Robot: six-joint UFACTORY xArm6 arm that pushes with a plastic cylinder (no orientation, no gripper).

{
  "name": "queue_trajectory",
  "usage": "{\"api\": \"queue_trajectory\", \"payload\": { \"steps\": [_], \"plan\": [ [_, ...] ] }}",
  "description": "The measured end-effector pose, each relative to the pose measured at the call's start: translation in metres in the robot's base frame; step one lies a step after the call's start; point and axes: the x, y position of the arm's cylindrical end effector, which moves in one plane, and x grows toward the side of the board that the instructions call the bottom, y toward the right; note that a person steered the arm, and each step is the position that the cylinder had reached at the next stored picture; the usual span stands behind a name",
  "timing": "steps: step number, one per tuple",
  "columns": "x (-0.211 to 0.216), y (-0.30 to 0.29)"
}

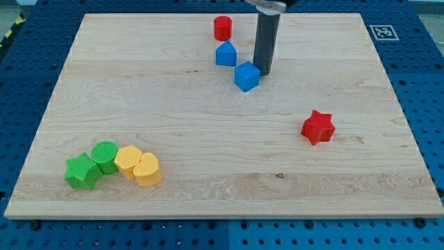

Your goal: Point your arm at red star

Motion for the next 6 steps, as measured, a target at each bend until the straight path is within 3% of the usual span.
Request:
{"api": "queue_trajectory", "payload": {
  "steps": [1,3,4,6],
  "plan": [
    [0.000,0.054],
    [0.091,0.141],
    [0.148,0.136],
    [0.150,0.105]
  ]
}}
